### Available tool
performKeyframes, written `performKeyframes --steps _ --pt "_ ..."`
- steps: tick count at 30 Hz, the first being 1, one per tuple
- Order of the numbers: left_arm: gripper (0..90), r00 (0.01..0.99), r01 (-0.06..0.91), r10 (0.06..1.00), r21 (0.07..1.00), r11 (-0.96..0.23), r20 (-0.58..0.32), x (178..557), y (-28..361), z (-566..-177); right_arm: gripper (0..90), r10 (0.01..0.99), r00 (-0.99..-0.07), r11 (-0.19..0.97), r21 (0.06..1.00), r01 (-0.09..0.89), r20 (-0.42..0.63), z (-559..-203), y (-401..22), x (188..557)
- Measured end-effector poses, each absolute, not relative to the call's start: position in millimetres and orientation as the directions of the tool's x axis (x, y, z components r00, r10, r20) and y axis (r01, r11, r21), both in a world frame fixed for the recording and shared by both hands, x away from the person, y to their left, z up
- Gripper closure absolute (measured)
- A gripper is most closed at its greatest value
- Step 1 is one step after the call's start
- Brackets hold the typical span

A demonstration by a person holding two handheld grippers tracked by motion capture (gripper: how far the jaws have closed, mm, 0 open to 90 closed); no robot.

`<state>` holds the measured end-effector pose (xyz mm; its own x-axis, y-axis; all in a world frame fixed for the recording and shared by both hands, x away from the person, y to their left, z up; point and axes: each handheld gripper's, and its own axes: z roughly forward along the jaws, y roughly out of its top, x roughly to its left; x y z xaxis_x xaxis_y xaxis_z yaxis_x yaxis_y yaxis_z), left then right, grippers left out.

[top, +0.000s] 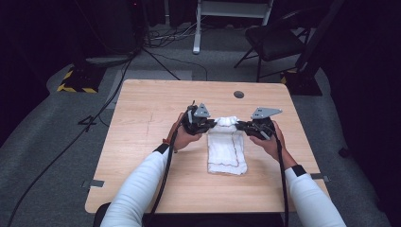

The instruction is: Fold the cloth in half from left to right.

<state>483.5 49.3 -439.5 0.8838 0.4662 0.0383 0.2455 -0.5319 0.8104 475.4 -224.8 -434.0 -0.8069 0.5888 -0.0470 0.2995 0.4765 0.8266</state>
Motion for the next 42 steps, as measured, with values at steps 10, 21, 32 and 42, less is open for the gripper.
performKeyframes --steps 10,21,32,42 --pt "83.9 0.908 0.214 0.416 0.799 -0.562 0.049 465 48 -442 83.1 0.536 -0.843 0.505 0.820 0.270 -0.052 -437 -231 451" --pt "83.2 0.936 0.161 0.343 0.779 -0.606 0.073 438 46 -444 82.8 0.489 -0.871 0.529 0.809 0.256 -0.044 -443 -238 430" --pt "83.1 0.953 0.130 0.291 0.758 -0.639 0.082 416 50 -446 83.0 0.426 -0.904 0.548 0.801 0.240 -0.021 -449 -244 408" --pt "82.6 0.969 0.124 0.241 0.725 -0.677 0.059 398 48 -461 84.5 0.364 -0.931 0.595 0.770 0.231 -0.003 -463 -240 389"
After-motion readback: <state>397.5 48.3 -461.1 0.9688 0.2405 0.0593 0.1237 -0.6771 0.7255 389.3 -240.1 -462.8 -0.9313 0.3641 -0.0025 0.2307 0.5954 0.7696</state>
